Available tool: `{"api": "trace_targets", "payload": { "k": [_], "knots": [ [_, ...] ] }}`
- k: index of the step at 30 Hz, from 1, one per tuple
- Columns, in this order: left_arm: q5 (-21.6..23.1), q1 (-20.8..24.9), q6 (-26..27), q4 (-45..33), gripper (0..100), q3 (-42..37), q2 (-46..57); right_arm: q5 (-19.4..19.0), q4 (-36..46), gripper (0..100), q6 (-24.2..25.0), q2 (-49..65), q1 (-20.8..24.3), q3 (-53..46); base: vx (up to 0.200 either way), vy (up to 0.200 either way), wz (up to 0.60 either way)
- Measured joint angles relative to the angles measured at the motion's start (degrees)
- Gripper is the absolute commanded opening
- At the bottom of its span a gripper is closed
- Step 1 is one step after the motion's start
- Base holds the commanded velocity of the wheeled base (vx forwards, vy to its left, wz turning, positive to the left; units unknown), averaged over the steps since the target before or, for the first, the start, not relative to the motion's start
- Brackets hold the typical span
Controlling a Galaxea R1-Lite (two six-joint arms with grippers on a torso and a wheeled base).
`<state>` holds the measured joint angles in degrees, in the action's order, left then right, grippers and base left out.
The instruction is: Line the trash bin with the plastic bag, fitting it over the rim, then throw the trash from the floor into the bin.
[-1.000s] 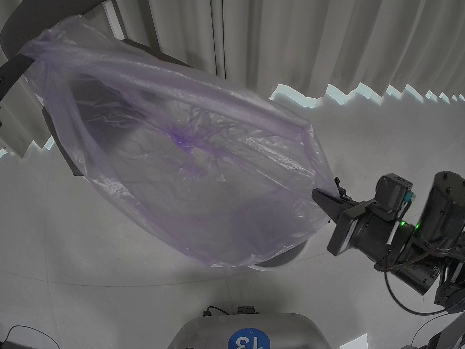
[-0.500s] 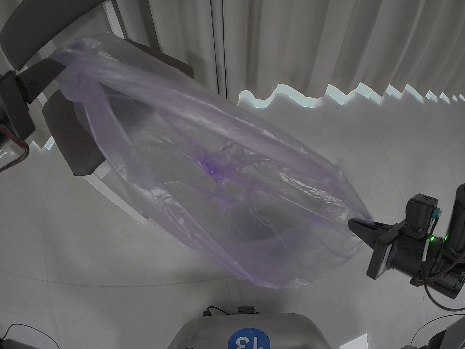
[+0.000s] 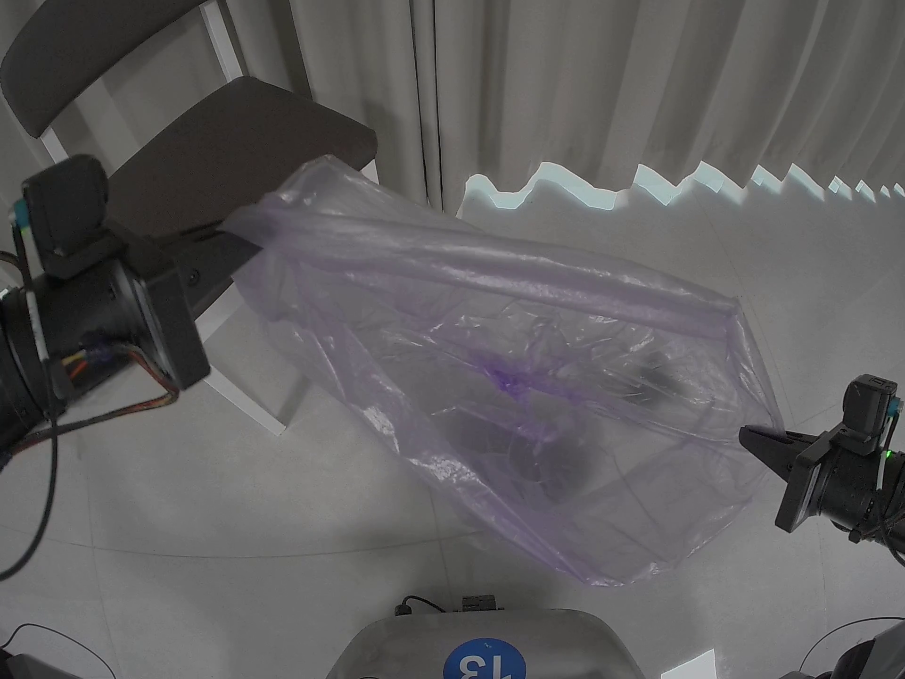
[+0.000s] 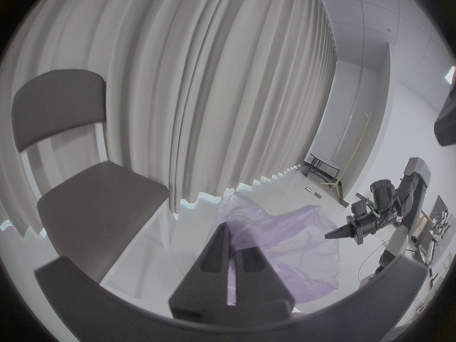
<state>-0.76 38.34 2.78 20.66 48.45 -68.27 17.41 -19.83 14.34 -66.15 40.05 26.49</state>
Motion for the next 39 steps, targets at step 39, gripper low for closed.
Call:
{"api": "trace_targets", "payload": {
  "k": [39],
  "knots": [
    [-1.38,1.95,-3.97,4.40,0,-6.23,-13.48,-26.38,8.13,0,1.37,-8.69,-17.75,4.01,0.000,0.000,0.00]
  ]
}}
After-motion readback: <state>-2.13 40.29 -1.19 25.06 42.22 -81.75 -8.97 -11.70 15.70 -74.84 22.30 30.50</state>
